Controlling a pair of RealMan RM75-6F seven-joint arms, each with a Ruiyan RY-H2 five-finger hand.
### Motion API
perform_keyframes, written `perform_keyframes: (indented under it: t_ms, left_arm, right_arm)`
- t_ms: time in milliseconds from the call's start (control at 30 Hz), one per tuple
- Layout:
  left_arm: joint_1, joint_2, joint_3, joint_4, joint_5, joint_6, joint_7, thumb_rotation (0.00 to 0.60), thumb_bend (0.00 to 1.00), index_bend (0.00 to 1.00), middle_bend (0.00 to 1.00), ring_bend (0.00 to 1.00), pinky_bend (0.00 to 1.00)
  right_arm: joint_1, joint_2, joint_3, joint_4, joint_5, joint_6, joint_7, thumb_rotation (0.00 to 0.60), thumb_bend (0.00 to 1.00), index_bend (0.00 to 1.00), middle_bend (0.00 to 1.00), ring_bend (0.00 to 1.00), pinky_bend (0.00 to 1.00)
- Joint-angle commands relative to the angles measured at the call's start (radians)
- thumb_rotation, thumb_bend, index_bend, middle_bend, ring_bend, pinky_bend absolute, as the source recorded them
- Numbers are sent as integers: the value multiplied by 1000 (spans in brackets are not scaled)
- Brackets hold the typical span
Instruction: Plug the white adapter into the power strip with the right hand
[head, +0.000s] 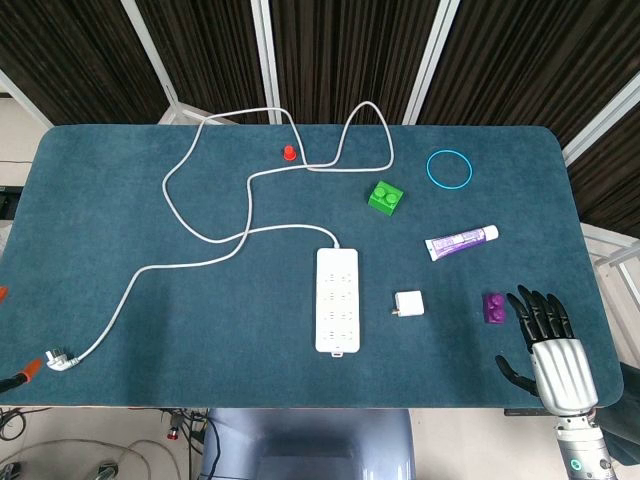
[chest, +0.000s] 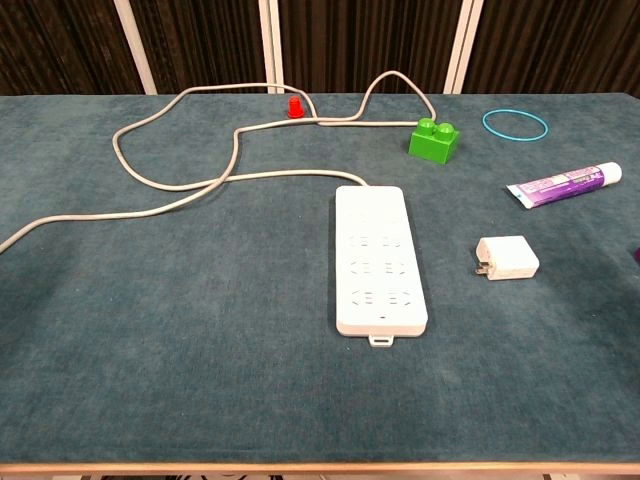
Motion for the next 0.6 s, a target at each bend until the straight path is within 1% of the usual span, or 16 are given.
perform_keyframes:
  t_ms: [33,300,433,600]
  left_arm:
    - [1,0,0,0,0,2,1,600,117,76,0,0,0]
    - [5,-1,-1,-5,-3,9,13,600,116,76,0,0,0]
    - [12,0,-1,-7,10,29,9,600,117,76,0,0,0]
    - [19,-3,-8,-3,4,46,6,600,120,76,0,0,0]
  right_arm:
    - [-1,0,0,-2,-1,1,-1,600,315,22,13,10,22]
    - [3,-3,-7,-4,0,-12,1,600,315,22,13,12,23]
    - [4,-4,-10,-5,-3,-16,1,600,315,24,13,12,22]
    - [4,-7,-9,-4,10,-25,-2,600,315,74,13,14,22]
